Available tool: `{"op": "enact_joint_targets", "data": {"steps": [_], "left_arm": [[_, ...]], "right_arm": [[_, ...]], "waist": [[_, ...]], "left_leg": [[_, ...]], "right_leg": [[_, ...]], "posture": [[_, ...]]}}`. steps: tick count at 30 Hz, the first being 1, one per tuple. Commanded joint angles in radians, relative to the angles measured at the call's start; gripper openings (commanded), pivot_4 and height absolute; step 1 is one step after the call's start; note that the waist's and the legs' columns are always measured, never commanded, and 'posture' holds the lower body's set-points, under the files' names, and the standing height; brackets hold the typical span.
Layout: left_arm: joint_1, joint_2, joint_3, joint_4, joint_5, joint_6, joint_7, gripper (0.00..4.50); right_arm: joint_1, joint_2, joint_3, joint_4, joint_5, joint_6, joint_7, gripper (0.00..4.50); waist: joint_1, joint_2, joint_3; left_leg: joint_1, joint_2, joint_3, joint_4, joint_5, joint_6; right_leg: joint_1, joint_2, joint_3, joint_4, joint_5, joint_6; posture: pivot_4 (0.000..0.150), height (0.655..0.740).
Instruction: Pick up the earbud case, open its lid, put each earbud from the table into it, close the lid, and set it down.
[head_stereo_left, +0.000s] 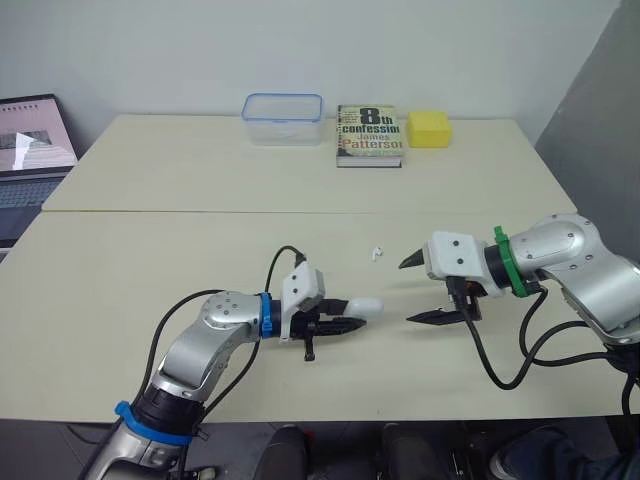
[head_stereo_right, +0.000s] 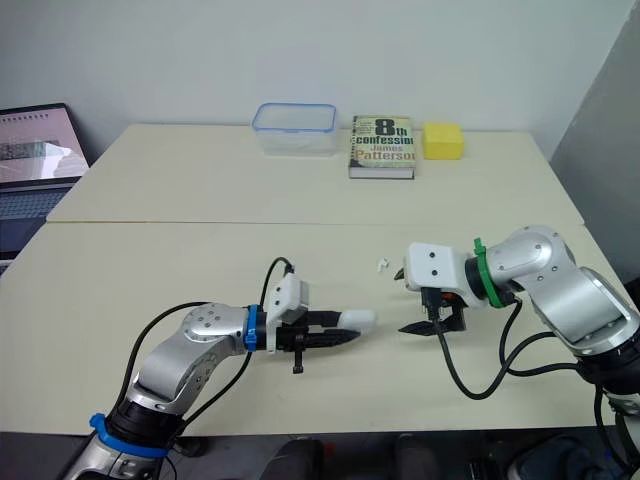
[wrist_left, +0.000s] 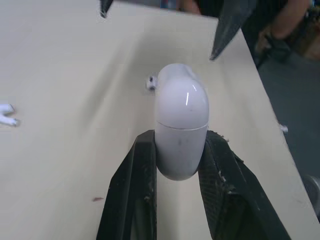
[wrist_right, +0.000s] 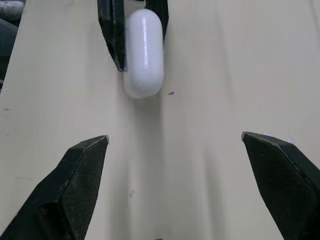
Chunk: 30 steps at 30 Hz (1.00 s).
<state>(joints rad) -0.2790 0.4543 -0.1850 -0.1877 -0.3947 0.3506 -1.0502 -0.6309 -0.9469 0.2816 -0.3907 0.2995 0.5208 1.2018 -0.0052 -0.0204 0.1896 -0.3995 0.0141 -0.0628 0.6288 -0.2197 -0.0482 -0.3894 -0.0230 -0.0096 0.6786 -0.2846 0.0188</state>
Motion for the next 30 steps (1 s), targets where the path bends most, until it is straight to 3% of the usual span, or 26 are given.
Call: {"op": "enact_joint_targets", "data": {"steps": [1, 15, 30], "left_arm": [[0.034, -0.026, 0.03, 0.008, -0.02, -0.1, -0.011, 0.75], [0.031, -0.034, -0.029, 0.01, 0.012, -0.199, -0.067, 0.75], [0.028, -0.025, -0.044, 0.069, 0.056, -0.294, -0.089, 0.75]], "right_arm": [[0.021, 0.0, -0.074, -0.077, 0.04, -0.003, -0.004, 4.5], [-0.019, 0.15, 0.026, -0.056, -0.087, 0.03, -0.132, 4.5], [-0.101, 0.151, -0.041, -0.03, 0.017, 0.135, -0.091, 4.5]], "waist": [[0.001, 0.0, 0.0], [0.001, 0.0, 0.0], [0.001, 0.0, 0.0]], "left_leg": [[0.0, 0.0, 0.0, 0.0, 0.0, 0.0], [0.0, -0.001, 0.0, 0.0, 0.0, 0.0], [0.0, -0.001, 0.0, 0.0, 0.0, 0.0]], "right_leg": [[0.0, 0.0, 0.0, 0.0, 0.0, 0.0], [0.0, 0.0, 0.0, 0.0, 0.0, 0.0], [0.0, 0.0, 0.0, 0.0, 0.0, 0.0]], "posture": [[0.15, 0.74], [0.15, 0.74], [0.15, 0.74]]}}
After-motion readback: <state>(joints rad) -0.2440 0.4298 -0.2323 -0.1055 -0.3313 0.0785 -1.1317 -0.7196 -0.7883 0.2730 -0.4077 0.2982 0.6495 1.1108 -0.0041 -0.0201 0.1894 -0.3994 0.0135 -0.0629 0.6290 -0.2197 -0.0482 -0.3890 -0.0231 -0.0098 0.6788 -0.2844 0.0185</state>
